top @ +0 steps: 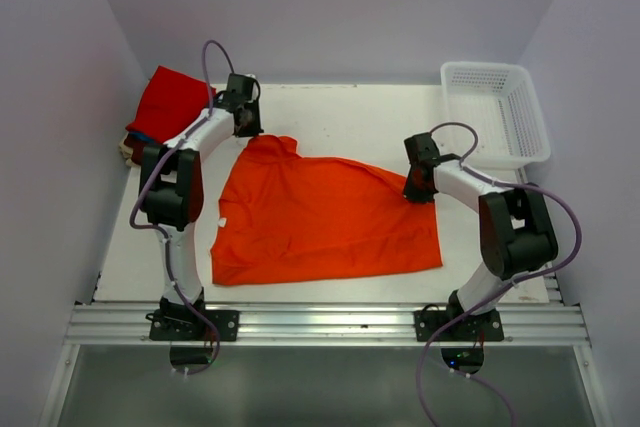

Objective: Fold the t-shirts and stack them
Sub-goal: Grap the side of the flattened tshirt furthest away from the robot with both arms

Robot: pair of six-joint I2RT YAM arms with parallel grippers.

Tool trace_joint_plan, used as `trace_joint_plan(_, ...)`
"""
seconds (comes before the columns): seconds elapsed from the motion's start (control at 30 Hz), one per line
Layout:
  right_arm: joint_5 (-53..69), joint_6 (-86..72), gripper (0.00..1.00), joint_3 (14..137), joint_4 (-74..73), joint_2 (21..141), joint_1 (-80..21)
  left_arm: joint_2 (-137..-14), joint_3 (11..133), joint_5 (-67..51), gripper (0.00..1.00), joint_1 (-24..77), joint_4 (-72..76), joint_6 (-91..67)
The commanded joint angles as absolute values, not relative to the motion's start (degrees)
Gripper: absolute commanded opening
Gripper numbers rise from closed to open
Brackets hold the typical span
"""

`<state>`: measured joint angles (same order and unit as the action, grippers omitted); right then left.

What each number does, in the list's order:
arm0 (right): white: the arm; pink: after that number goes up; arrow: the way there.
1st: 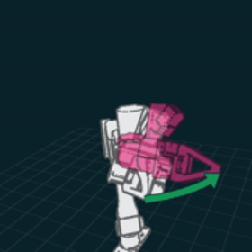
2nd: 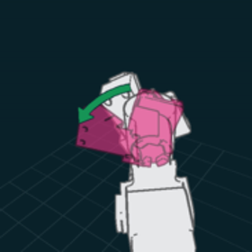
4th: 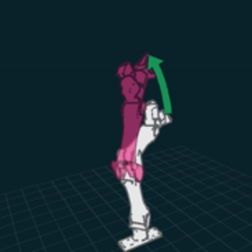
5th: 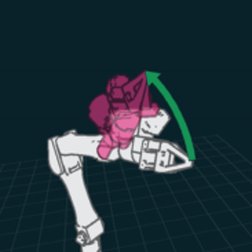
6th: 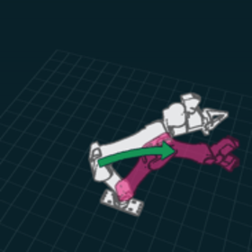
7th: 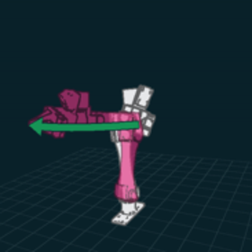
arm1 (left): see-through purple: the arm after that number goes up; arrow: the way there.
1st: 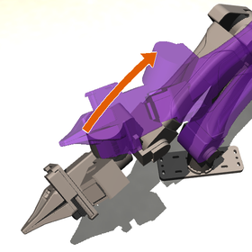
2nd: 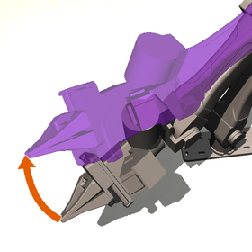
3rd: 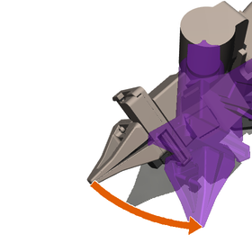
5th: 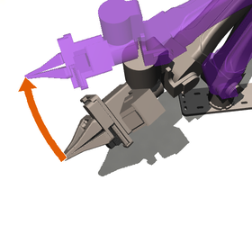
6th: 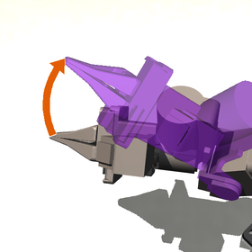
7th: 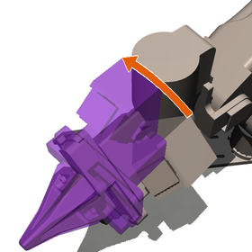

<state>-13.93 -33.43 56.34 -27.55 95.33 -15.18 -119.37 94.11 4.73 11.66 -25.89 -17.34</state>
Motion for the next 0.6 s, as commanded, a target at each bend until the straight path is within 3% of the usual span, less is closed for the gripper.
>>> trace_joint_plan(0.0,-14.7,-33.7,0.03,56.7,-26.3,95.5,-14.8,-117.1,94.1,4.4,0.00,11.7,-26.1,-16.8)
trace_joint_plan(0.57,-18.5,-31.9,0.00,59.8,-30.5,87.4,-14.1,-107.9,88.2,6.4,0.00,11.7,-25.0,-16.5)
